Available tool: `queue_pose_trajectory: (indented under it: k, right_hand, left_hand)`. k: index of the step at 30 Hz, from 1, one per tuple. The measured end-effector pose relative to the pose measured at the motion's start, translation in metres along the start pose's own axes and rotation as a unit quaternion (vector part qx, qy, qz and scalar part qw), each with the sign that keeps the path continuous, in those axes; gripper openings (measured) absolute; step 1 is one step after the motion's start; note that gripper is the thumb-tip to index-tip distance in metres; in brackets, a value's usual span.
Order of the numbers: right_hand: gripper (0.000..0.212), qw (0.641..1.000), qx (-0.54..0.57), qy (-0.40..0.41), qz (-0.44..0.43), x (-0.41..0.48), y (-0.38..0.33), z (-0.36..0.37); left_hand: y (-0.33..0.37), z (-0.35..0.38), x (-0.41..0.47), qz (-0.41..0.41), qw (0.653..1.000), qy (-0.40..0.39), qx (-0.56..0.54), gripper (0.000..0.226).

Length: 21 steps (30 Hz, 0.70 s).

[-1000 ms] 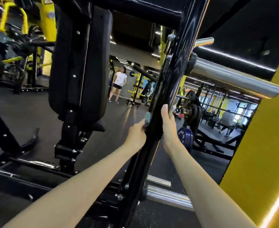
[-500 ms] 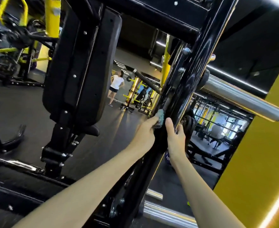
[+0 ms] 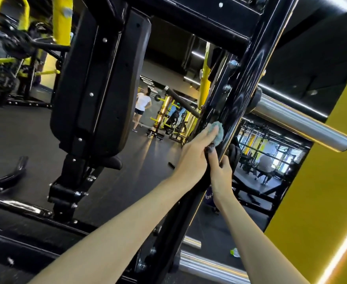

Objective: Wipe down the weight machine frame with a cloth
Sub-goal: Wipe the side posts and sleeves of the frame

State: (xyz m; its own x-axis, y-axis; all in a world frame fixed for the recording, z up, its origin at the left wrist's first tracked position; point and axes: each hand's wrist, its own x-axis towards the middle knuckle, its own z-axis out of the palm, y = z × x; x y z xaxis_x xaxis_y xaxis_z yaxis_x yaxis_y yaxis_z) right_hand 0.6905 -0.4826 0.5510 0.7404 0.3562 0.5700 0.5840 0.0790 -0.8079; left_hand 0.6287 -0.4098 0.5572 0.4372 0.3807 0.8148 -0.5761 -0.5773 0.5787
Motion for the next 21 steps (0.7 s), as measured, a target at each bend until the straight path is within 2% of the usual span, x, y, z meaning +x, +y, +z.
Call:
queue_pose_trajectory:
  k: [4,7,8,10,13,14,18,21]
  right_hand:
    - [0.08,1.0,-0.013,-0.025,0.005,0.0,0.0,-0.005]
    - [0.118,1.0,-0.013,-0.019,0.02,0.002,0.004,-0.005]
    - [0.121,1.0,-0.008,-0.017,0.023,0.001,0.004,-0.003]
    - [0.112,0.999,-0.01,-0.012,0.028,-0.001,0.002,-0.002]
    - [0.069,1.0,-0.015,-0.016,0.014,0.001,0.001,-0.003]
    - [0.065,0.999,-0.02,-0.017,0.019,0.001,0.002,-0.005]
    - [0.105,0.998,0.004,-0.04,0.048,0.002,0.006,-0.006]
    - [0.112,0.997,0.026,-0.044,0.063,0.003,0.011,-0.007]
  left_hand:
    - [-0.026,0.002,0.011,-0.083,0.996,0.007,0.01,0.058]
    - [-0.06,0.0,-0.03,-0.135,0.99,-0.019,0.024,0.056]
    - [-0.066,-0.002,-0.042,-0.15,0.988,-0.026,0.028,0.056]
    - [-0.063,-0.003,-0.05,-0.158,0.987,-0.026,0.023,0.057]
    - [-0.029,-0.002,-0.029,-0.113,0.994,-0.009,-0.009,0.057]
    - [-0.023,0.0,-0.019,-0.101,0.995,-0.006,-0.009,0.059]
    - [-0.039,0.001,-0.003,-0.116,0.993,-0.003,0.011,0.062]
    - [-0.046,-0.004,-0.028,-0.13,0.991,0.0,0.015,0.061]
